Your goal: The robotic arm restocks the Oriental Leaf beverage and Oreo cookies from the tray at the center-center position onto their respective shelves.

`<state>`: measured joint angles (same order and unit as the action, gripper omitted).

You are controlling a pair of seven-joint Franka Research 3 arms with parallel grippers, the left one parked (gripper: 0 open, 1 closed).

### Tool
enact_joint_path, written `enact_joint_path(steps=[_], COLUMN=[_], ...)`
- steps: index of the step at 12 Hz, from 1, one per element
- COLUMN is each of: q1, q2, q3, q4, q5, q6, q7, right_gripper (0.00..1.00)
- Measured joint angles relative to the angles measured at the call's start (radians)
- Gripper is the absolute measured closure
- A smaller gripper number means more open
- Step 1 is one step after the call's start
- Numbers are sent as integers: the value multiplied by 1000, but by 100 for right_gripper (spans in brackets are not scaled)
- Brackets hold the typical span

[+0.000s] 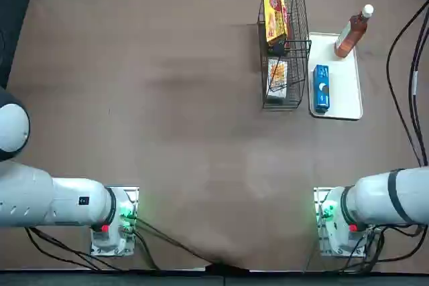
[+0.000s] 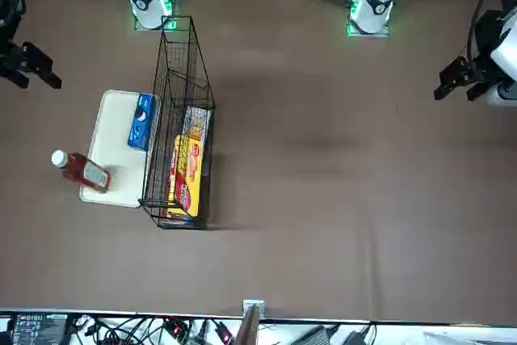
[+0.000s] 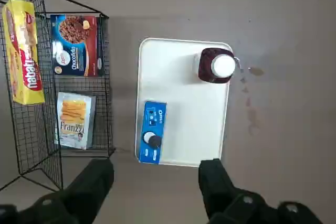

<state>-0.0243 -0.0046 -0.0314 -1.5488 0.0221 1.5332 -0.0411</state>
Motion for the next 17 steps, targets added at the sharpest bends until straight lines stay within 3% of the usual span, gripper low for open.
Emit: enact_joint_path(steps=[9,17], q1=[2,-46], q2=[36,206], q3=[-12,-40], q4=[4,97], q5=[-3,-16], q6=[4,82], q7=[3,7], right_gripper=[0,0])
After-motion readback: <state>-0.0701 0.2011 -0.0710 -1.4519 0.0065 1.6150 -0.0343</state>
